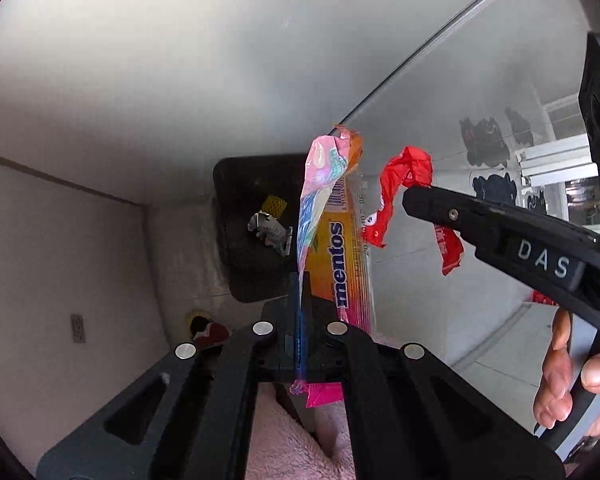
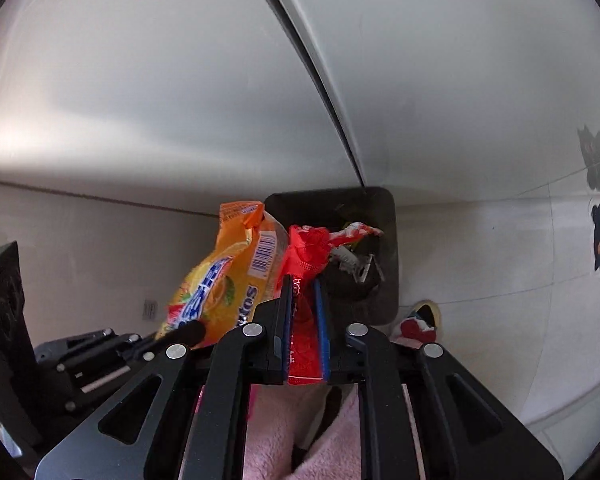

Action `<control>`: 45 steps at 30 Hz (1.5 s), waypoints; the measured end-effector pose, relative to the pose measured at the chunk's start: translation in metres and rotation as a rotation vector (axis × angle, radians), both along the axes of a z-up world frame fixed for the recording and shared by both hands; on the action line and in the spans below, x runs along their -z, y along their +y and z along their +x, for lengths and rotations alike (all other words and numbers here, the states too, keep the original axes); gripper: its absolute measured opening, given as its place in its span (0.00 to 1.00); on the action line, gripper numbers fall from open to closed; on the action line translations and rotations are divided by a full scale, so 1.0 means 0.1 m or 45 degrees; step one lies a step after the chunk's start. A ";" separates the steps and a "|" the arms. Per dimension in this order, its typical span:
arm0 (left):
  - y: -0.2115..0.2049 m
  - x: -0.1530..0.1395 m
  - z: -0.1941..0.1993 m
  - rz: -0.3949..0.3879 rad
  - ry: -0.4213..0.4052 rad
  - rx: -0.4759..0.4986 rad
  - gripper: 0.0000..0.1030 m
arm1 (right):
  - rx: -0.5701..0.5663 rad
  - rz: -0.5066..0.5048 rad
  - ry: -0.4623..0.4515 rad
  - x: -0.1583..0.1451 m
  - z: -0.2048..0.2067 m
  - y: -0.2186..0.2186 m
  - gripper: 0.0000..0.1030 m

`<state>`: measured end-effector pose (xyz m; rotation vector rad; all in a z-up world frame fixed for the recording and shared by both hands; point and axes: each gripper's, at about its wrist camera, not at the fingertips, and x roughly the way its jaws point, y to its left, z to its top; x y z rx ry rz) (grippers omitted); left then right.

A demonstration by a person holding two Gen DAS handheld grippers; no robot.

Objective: Collect trash
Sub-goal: 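Lower both items over the bin and open both tools, then raise both tools back toward the counter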

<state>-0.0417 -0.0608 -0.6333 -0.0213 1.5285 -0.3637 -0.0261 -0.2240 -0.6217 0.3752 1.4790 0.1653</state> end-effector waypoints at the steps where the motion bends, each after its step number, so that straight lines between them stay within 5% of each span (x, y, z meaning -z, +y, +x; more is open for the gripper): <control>1: 0.00 0.02 0.00 0.003 0.007 0.002 0.00 | 0.006 0.000 0.004 0.02 0.01 0.00 0.13; 6: 0.03 0.04 0.06 -0.029 0.016 -0.017 0.07 | 0.020 -0.005 0.037 0.09 0.08 -0.01 0.20; 8: 0.04 0.03 0.07 -0.037 0.011 -0.020 0.13 | 0.032 -0.005 0.041 0.07 0.10 -0.02 0.41; 12: 0.08 -0.02 0.10 -0.037 -0.012 -0.028 0.40 | 0.047 -0.017 0.038 -0.03 0.09 -0.01 0.46; 16: 0.10 -0.16 0.07 -0.018 -0.055 -0.032 0.66 | 0.049 -0.039 0.027 -0.13 0.07 -0.04 0.66; 22: 0.15 -0.60 0.02 -0.029 -0.141 -0.029 0.92 | 0.031 -0.101 -0.051 -0.55 0.00 -0.09 0.95; 37: 0.49 -2.08 -0.06 -0.076 -0.365 -0.049 0.92 | -0.008 -0.199 -0.287 -2.12 -0.21 -0.23 0.97; 45: 0.69 -2.75 0.17 -0.097 -0.503 -0.104 0.92 | 0.016 -0.201 -0.464 -2.84 0.01 -0.30 0.97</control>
